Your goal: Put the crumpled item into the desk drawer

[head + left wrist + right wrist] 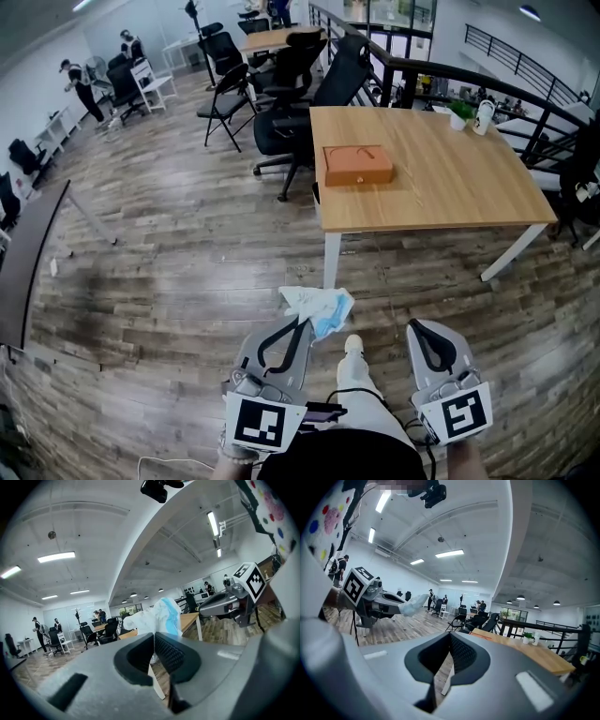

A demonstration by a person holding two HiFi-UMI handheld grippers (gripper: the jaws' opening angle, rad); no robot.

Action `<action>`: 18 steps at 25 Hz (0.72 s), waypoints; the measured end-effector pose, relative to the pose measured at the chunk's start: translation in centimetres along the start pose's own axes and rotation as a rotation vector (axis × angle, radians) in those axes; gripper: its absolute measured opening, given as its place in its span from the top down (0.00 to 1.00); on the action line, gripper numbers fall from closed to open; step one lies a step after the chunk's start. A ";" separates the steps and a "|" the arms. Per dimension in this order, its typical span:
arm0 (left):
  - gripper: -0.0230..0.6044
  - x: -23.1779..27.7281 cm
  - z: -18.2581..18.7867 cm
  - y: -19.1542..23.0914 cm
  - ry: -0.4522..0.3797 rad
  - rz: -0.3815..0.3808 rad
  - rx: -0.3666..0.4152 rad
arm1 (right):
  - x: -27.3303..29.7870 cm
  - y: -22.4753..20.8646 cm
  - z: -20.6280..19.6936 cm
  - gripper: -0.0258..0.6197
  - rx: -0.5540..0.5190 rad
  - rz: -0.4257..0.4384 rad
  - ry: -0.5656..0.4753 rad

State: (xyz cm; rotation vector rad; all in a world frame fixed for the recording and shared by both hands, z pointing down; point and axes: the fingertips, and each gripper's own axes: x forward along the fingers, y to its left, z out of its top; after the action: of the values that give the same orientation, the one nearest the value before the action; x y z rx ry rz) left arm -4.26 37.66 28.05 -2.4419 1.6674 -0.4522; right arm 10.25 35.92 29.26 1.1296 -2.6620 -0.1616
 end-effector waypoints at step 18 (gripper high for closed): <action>0.94 14.0 -0.6 5.6 0.049 0.057 0.004 | 13.0 -10.7 -1.5 0.95 0.039 0.058 -0.023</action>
State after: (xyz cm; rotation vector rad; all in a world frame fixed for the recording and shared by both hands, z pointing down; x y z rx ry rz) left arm -4.70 22.65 29.24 -2.3923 1.7477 -0.5114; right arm 9.38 19.16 30.93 1.0664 -2.7264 -0.1133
